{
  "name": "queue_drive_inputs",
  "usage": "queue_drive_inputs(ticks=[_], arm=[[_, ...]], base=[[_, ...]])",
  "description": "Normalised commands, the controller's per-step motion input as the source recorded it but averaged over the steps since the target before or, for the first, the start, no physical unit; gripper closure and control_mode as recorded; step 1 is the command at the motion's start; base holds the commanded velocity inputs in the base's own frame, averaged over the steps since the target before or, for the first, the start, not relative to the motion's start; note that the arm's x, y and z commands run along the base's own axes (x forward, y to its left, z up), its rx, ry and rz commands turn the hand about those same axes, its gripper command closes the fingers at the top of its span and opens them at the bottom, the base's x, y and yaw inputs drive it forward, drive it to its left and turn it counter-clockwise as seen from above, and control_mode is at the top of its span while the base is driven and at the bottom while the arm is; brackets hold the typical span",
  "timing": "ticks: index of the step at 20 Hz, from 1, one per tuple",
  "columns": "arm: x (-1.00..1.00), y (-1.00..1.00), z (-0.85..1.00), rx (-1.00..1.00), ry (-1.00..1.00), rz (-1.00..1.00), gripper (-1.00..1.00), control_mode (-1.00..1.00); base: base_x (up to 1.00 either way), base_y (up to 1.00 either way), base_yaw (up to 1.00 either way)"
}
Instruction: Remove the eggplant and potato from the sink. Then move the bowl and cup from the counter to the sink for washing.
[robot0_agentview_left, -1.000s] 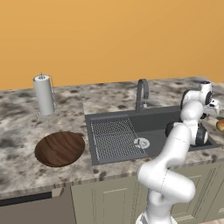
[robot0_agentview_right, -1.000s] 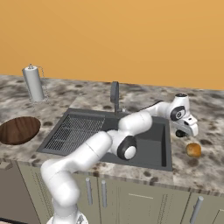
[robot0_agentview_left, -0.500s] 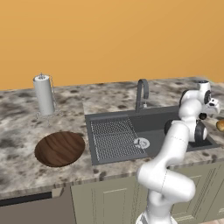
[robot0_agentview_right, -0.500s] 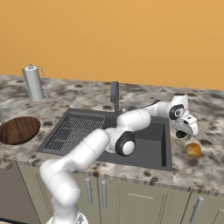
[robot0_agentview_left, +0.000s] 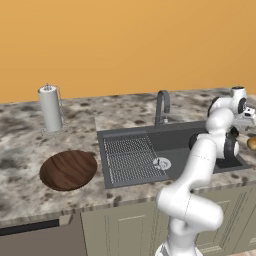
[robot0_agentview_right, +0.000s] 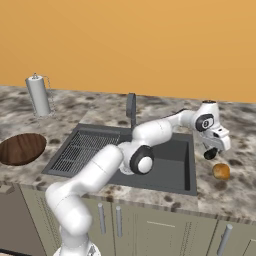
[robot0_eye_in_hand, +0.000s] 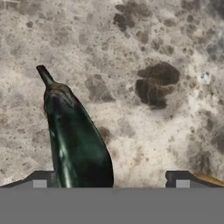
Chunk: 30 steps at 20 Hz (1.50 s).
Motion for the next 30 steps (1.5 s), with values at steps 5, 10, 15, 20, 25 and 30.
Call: queue_drive_inputs(ticks=[5,10,15,20,25,30], arm=[[-0.25,-0.01,0.41,0.00,0.00,0.00,-1.00,-1.00],[-0.37,-0.04,0.31,0.00,0.00,0.00,-1.00,-1.00],[-0.43,-0.01,0.25,0.00,0.00,0.00,-1.00,-1.00],[-0.43,-0.08,0.23,0.00,0.00,0.00,-1.00,-1.00],[-0.44,-0.08,0.22,0.00,0.00,0.00,-1.00,-1.00],[-0.37,-0.03,0.20,0.00,0.00,0.00,-1.00,-1.00]], base=[[0.00,0.00,0.00],[0.00,0.00,0.00],[0.00,0.00,0.00],[0.00,0.00,0.00],[0.00,0.00,0.00],[0.00,0.00,0.00]])
